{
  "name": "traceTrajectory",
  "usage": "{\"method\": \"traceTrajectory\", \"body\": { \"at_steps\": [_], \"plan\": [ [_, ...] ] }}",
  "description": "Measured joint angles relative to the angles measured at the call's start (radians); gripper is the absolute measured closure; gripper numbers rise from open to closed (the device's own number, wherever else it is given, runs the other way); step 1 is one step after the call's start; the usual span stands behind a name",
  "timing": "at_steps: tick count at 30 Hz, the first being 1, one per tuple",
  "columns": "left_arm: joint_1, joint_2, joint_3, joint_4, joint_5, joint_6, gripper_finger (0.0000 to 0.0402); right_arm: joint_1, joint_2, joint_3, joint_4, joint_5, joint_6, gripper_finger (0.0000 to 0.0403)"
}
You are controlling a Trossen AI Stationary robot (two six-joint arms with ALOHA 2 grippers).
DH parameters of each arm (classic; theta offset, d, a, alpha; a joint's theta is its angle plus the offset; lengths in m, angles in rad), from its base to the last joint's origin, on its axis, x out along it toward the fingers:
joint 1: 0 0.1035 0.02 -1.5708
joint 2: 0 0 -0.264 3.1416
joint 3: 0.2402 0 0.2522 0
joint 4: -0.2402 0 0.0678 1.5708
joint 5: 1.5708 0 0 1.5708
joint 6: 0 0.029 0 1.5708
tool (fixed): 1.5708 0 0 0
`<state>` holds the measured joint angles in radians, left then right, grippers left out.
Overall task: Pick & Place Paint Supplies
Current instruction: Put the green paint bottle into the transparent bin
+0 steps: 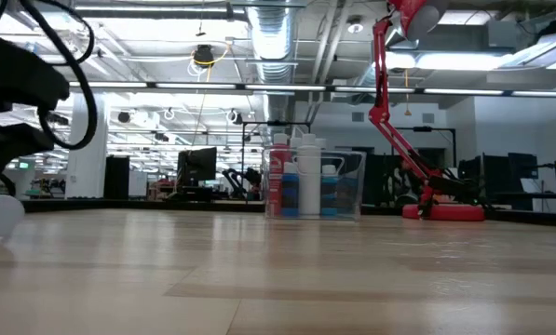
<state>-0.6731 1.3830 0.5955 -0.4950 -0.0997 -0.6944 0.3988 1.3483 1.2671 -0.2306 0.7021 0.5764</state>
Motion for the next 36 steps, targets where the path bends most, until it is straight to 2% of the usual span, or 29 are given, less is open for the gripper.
{"method": "traceTrajectory", "body": {
  "at_steps": [9, 17, 21, 25, 30, 33, 36],
  "plan": [
    [0.001, -0.004, -0.04, 0.02, -0.008, -0.128, 0.0257, 0.0, 0.0, 0.0, 0.0, 0.0, 0.0, 0.0321],
    [0.001, -0.026, -0.026, 0.119, -0.046, -0.296, 0.0281, 0.0, 0.0, 0.0, 0.0, 0.0, 0.0, 0.0321],
    [0.003, -0.092, -0.017, 0.233, -0.147, -0.313, 0.0281, 0.0, 0.0, 0.0, 0.002, 0.0, 0.001, 0.0321],
    [0.017, -0.179, -0.017, 0.377, -0.298, -0.315, 0.0281, -0.009, 0.0, 0.0, 0.004, -0.001, 0.045, 0.0321],
    [0.045, -0.282, -0.017, 0.551, -0.47, -0.25, 0.028, -0.016, 0.0, 0.0, 0.031, -0.001, 0.094, 0.0321],
    [0.069, -0.328, -0.017, 0.651, -0.533, -0.187, 0.028, -0.016, 0.0, 0.0, 0.077, -0.002, 0.08, 0.0319],
    [0.094, -0.363, -0.017, 0.755, -0.551, -0.123, 0.0282, -0.015, 0.0, 0.0, 0.108, -0.009, 0.079, 0.0315]
  ]
}}
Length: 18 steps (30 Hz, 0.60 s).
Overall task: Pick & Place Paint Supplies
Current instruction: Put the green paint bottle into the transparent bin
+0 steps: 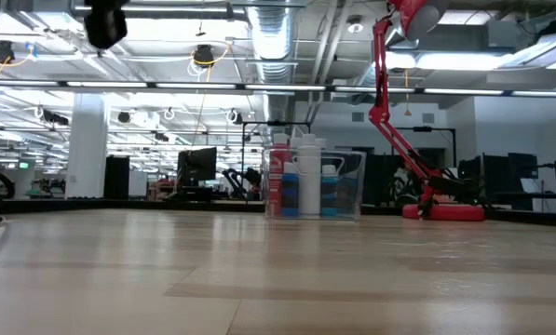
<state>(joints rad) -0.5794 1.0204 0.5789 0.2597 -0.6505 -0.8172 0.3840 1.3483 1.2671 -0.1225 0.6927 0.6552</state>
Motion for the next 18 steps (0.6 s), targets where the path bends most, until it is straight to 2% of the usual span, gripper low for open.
{"method": "traceTrajectory", "body": {
  "at_steps": [4, 7, 13, 18],
  "plan": [
    [0.022, -0.012, 0.0, 0.074, -0.001, 0.045, 0.0281, -0.007, 0.0, 0.0, 0.0, -0.012, 0.009, 0.03],
    [0.026, -0.012, 0.001, 0.087, -0.001, 0.047, 0.0281, -0.027, 0.02, 0.0, 0.005, -0.046, 0.053, 0.0275],
    [0.026, -0.004, 0.001, 0.108, 0.0, 0.044, 0.0281, -0.064, 0.074, 0.0, 0.032, -0.143, 0.18, 0.0185],
    [0.026, -0.004, 0.001, 0.112, 0.0, 0.043, 0.0282, -0.085, 0.156, -0.001, 0.213, -0.24, 0.196, 0.012]
  ]
}}
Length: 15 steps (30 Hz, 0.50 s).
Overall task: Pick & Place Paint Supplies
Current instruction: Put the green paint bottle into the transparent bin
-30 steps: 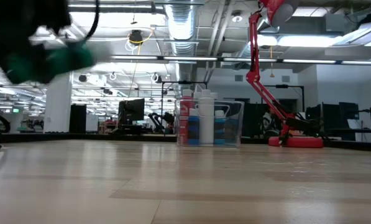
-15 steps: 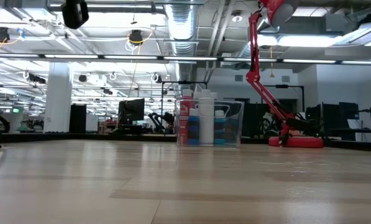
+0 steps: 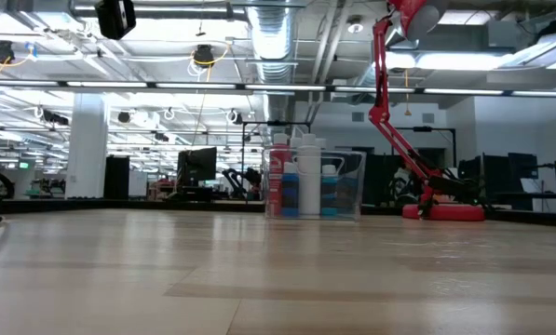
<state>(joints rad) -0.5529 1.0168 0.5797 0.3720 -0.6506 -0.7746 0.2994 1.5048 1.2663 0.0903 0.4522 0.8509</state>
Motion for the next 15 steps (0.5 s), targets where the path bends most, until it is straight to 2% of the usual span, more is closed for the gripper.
{"method": "traceTrajectory", "body": {
  "at_steps": [5, 10, 15],
  "plan": [
    [0.0, 0.0, 0.0, 0.004, 0.0, -0.016, 0.028, -0.007, 0.079, 0.002, 0.152, -0.015, 0.028, 0.0097],
    [0.0, 0.0, 0.0, 0.008, 0.0, -0.021, 0.0282, -0.017, 0.16, 0.077, 0.148, -0.083, 0.041, 0.0096],
    [-0.002, -0.001, 0.0, 0.012, -0.005, -0.023, 0.0281, -0.02, 0.247, 0.192, 0.138, -0.092, 0.026, 0.0096]
  ]
}}
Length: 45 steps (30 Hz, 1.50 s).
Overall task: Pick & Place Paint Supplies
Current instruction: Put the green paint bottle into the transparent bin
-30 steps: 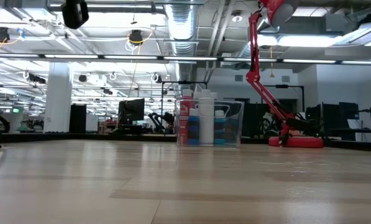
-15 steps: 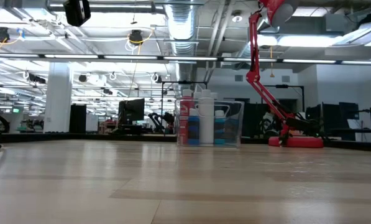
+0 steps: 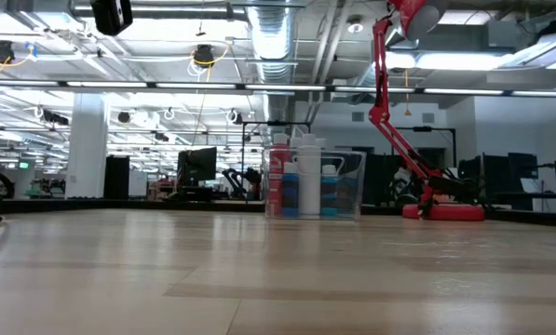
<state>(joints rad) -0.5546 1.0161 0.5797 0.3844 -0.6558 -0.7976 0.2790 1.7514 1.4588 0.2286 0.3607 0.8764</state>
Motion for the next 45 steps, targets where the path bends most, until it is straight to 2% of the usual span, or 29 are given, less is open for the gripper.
{"method": "traceTrajectory", "body": {
  "at_steps": [6, 11, 28, 33, 39, 45],
  "plan": [
    [-0.004, 0.0, 0.001, 0.007, 0.005, -0.003, 0.0284, -0.008, 0.039, 0.131, -0.161, -0.021, -0.041, 0.0096],
    [-0.004, 0.001, 0.001, 0.006, 0.008, -0.003, 0.0285, -0.018, 0.034, 0.139, -0.269, -0.022, -0.061, 0.0096],
    [-0.004, 0.001, 0.001, 0.006, 0.007, 0.0, 0.0285, -0.068, 0.039, 0.141, -0.272, -0.02, -0.037, 0.0097],
    [-0.004, 0.001, 0.001, 0.007, 0.006, 0.0, 0.0286, -0.088, 0.039, 0.141, -0.242, -0.112, -0.016, 0.0097],
    [-0.003, 0.001, 0.001, 0.011, 0.005, 0.0, 0.0286, -0.09, 0.039, 0.141, -0.243, -0.136, -0.027, 0.0097],
    [-0.003, 0.001, 0.001, 0.014, 0.005, 0.0, 0.0286, -0.1, 0.039, 0.141, -0.251, -0.247, -0.021, 0.0097]
  ]
}}
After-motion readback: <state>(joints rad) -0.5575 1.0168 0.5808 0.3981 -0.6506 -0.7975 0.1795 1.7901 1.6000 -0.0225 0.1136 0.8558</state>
